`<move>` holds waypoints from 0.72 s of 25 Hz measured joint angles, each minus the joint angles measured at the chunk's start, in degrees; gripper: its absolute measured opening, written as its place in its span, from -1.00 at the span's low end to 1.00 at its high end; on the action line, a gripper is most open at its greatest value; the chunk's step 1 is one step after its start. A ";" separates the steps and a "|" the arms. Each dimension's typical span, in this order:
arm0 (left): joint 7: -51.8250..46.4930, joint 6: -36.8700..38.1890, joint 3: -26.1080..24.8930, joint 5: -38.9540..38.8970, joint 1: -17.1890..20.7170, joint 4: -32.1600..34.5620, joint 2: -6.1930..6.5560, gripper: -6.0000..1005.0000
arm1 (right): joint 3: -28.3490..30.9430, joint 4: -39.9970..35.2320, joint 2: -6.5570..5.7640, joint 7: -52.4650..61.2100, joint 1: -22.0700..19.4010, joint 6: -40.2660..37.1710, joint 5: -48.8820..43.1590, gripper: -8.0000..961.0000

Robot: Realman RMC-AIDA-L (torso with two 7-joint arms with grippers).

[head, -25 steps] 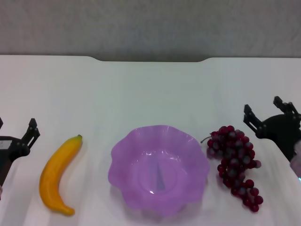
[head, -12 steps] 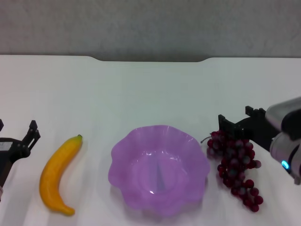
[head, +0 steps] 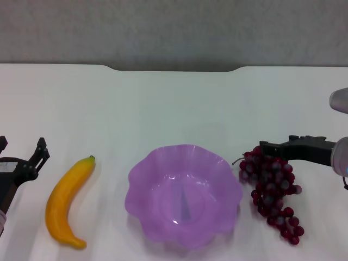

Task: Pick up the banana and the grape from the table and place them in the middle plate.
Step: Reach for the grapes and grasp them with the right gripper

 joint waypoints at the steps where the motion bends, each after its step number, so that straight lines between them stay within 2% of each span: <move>1: 0.00 0.00 0.00 0.00 -0.01 -0.02 0.00 0.78 | 0.16 -0.36 -0.02 0.01 0.34 0.36 -0.01 0.66; 4: 0.00 0.00 0.00 0.00 -0.01 -0.03 0.00 0.78 | 0.20 -2.46 -0.01 0.02 1.15 0.41 -0.05 0.65; 14: 0.00 0.00 0.00 0.00 -0.17 -0.04 0.01 0.78 | 1.47 -16.41 -0.03 -0.47 8.42 -0.35 -0.10 0.63; 18: 0.00 0.00 0.00 0.00 -0.19 -0.04 0.01 0.78 | 0.55 -19.10 0.11 -0.90 9.58 -1.43 -0.10 0.62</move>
